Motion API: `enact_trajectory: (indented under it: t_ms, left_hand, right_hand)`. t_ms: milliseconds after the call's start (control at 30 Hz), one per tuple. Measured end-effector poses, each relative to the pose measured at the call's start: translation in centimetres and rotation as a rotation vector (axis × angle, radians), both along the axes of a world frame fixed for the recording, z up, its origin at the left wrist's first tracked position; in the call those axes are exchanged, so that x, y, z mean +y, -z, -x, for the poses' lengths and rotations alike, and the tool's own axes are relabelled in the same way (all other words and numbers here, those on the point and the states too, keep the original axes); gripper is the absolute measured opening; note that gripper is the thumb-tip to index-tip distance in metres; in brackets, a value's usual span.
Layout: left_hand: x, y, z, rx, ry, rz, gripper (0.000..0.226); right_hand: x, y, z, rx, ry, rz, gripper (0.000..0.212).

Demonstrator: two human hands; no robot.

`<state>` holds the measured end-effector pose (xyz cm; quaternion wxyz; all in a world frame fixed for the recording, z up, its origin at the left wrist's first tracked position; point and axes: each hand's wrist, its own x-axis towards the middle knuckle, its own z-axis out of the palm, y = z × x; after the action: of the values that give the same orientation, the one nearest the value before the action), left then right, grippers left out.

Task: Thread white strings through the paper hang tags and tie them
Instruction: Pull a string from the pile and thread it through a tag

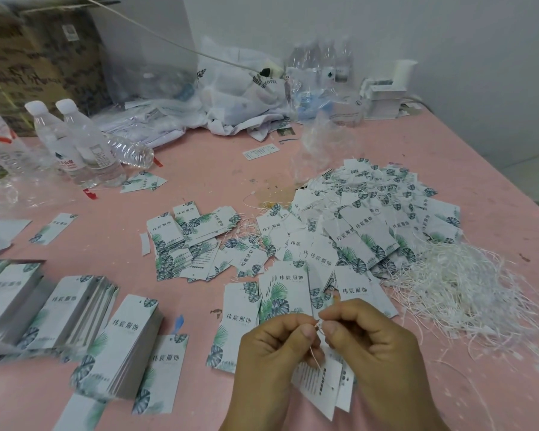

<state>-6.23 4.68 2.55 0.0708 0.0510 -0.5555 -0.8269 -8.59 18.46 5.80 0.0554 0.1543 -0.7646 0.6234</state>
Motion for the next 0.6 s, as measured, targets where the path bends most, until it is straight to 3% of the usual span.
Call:
enact_trajectory:
  t_ms: [600]
  left_hand:
    - [0.34, -0.62, -0.23, -0.038, -0.002, -0.007, 0.028]
  right_hand:
    - [-0.28, -0.38, -0.02, 0.001, 0.002, -0.012, 0.04]
